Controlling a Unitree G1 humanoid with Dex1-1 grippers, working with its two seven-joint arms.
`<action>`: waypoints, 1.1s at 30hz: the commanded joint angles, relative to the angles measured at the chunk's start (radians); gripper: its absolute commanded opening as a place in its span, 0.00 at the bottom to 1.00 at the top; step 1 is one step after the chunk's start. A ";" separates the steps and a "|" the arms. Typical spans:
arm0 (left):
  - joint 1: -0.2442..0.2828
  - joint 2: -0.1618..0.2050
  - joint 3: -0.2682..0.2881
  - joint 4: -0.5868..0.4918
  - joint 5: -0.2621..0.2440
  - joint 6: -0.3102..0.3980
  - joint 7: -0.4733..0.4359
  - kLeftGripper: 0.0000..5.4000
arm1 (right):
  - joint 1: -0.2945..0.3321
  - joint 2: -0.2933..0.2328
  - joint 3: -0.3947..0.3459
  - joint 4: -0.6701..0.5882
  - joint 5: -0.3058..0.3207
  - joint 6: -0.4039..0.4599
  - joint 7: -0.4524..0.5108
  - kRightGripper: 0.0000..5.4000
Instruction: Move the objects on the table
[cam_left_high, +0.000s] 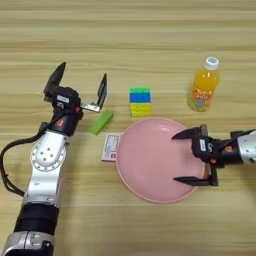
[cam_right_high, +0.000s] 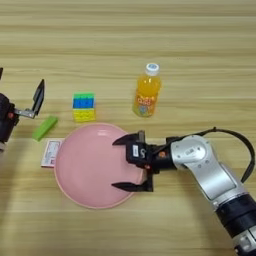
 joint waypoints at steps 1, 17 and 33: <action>0.006 -0.002 -0.002 -0.005 0.004 0.015 0.007 1.00 | 0.003 -0.029 0.026 0.003 -0.026 0.011 0.029 1.00; -0.003 -0.006 -0.002 0.002 0.001 0.012 0.013 1.00 | 0.044 -0.129 0.051 -0.037 -0.031 0.033 0.119 1.00; -0.013 -0.007 -0.003 0.007 0.001 0.016 0.012 1.00 | 0.122 -0.270 -0.002 -0.062 -0.011 0.023 0.151 1.00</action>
